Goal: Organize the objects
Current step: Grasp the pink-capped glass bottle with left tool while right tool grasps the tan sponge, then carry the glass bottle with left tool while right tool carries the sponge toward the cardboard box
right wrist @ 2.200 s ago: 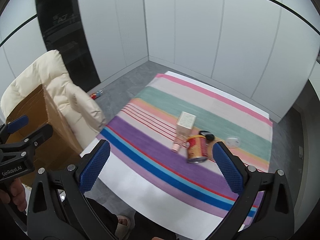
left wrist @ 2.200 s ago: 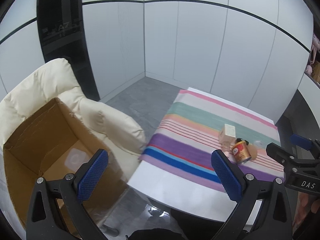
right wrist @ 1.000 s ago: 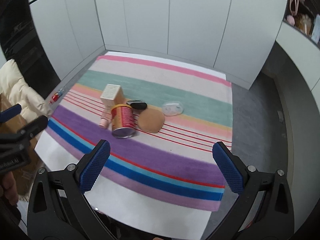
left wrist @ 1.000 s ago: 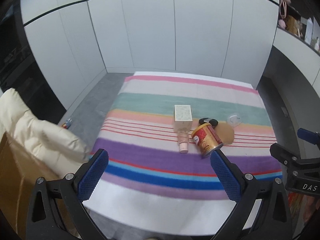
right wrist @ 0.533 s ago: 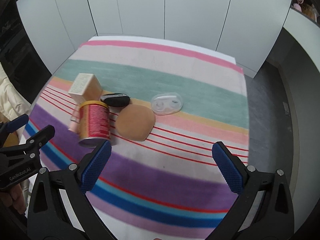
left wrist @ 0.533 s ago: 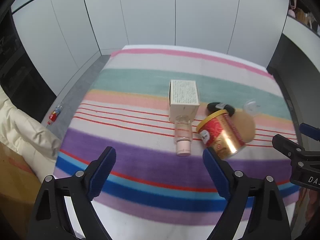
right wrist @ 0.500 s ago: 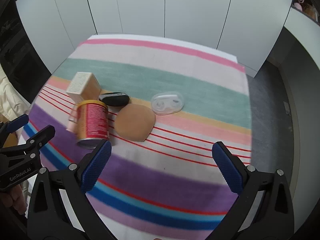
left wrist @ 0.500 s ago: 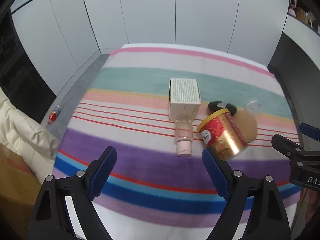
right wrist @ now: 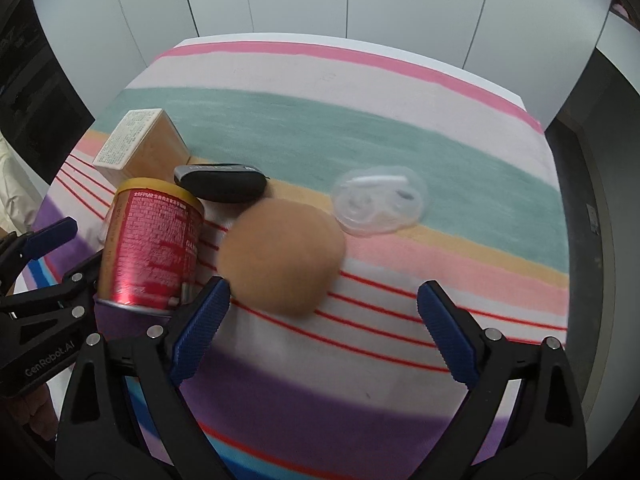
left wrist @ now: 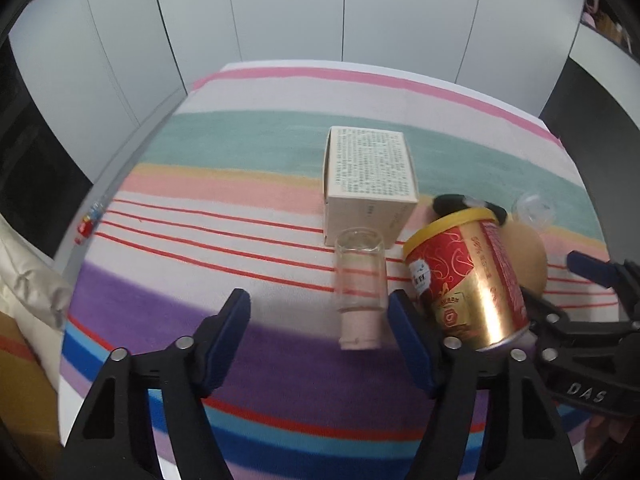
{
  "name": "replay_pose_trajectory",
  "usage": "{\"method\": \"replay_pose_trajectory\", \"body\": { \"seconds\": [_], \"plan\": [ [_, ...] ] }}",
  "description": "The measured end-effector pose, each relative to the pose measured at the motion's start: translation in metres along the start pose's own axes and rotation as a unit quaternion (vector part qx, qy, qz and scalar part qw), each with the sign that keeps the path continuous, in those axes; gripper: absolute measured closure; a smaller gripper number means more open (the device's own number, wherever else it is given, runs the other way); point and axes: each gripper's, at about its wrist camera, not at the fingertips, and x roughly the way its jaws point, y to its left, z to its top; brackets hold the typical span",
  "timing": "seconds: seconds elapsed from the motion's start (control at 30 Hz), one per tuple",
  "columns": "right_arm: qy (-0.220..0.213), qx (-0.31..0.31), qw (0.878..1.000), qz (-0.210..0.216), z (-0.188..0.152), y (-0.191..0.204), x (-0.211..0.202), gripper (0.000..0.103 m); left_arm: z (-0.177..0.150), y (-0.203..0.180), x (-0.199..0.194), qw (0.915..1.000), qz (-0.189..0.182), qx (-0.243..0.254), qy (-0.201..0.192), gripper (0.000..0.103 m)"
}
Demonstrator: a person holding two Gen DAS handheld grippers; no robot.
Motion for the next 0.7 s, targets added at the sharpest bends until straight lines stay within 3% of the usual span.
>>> {"method": "replay_pose_trajectory", "body": {
  "seconds": [0.3,0.4,0.43,0.7],
  "plan": [
    [-0.009,-0.006,1.000,-0.009,0.008,0.013,0.013,0.007,0.006,0.002,0.012,0.9994,-0.013,0.030,-0.009,0.050],
    [-0.020,-0.014,1.000,-0.007,0.006,0.017,0.010,0.024,0.006,0.000,0.010,0.9992,-0.018,0.035,-0.010,0.074],
    [-0.022,-0.018,1.000,-0.005,0.006,0.019,0.008,0.030,0.006,-0.001,0.010,0.9991,-0.021,0.036,-0.007,0.075],
    [-0.009,-0.021,1.000,0.003,0.004,0.027,0.000,0.036,0.003,-0.005,-0.003,0.9991,-0.031,0.027,0.001,0.075]
  ]
}}
